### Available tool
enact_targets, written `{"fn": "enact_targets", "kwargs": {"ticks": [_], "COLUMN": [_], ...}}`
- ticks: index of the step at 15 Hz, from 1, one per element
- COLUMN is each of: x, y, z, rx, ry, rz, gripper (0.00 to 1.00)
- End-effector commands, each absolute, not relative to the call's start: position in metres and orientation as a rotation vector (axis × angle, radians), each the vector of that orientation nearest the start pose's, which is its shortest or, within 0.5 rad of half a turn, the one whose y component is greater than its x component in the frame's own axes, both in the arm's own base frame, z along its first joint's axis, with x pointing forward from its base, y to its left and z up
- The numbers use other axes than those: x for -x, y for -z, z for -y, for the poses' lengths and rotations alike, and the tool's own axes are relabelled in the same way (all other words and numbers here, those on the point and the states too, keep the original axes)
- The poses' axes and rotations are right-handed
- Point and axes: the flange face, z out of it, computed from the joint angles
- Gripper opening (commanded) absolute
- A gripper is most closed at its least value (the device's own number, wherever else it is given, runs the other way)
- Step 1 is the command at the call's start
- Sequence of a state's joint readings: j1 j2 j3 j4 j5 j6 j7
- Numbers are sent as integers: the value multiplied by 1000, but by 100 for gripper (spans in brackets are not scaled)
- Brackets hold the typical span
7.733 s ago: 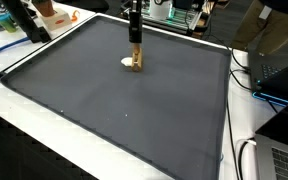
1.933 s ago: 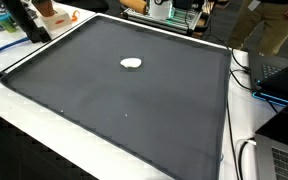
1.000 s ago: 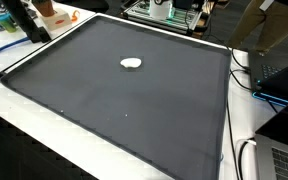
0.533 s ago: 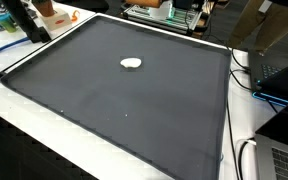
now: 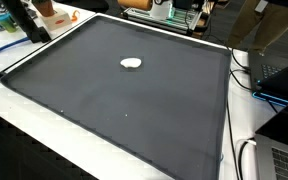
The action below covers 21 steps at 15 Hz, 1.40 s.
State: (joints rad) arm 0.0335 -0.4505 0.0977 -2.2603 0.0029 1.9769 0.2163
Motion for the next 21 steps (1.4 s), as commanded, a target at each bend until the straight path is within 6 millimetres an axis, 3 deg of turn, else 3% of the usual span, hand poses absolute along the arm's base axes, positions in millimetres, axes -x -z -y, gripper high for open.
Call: {"fn": "enact_targets", "kwargs": {"ticks": [1, 5, 6, 10, 11, 21], "x": [-431, -437, -437, -438, -438, -480], "y": [-558, -560, -559, -558, -557, -549], "z": [-55, -51, -55, -53, -53, -68], "rx": [3111, 3111, 3114, 3114, 3114, 3144], "ry": [369, 395, 370, 367, 367, 310], "rz": [-201, -216, -182, -193, -194, -177], "gripper": [23, 23, 48, 48, 23, 23]}}
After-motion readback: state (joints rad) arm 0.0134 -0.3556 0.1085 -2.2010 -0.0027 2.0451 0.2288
